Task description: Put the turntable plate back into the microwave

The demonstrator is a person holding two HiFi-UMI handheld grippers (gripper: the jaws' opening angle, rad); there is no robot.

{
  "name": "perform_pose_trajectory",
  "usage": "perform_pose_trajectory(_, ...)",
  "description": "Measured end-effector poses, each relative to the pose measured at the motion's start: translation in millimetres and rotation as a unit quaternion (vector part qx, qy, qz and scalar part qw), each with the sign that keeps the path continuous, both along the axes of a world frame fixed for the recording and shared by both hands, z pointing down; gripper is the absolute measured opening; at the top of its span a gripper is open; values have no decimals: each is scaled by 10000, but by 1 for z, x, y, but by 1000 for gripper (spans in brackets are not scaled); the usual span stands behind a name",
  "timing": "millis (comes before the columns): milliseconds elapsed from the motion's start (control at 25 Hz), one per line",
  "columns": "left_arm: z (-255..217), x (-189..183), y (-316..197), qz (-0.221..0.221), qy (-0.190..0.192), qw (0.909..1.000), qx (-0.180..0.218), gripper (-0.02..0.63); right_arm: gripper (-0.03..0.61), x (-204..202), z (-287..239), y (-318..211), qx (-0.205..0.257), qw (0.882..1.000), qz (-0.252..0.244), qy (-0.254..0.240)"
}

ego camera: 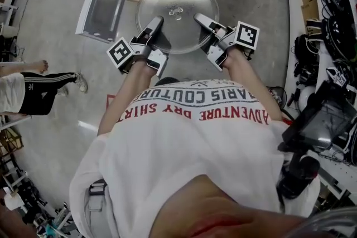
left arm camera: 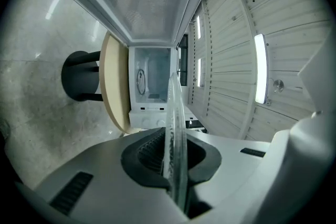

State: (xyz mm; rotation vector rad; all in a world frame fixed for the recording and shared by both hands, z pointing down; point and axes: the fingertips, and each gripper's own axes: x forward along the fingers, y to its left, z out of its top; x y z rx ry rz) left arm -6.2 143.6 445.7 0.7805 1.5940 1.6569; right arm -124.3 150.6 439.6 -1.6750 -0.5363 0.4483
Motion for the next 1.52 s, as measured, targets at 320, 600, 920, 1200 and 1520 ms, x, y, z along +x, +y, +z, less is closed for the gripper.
perform_pose_trajectory(320,-4,14,-39,-540,-10,9985,69,25,25,15,-4,-27,-9,9993,-385,-30)
perform_pose_trajectory(600,31,36,13,-651,-2,9976,251,25,25,35,30,22,241,9990,-364,-104)
perform_pose_trajectory(920,74,70,85,-746,44,9958,532,25,25,63,75,85,578,9978,-267,-206)
perform_pose_trajectory(1200,93,66,110,-852,39,9932,798,25,25,57,91,105,745,9968,-175,-236)
perform_pose_trajectory(1520,108,87,128,-947,111,9900,1039,25,25,80,102,107,830,9962,-118,-236)
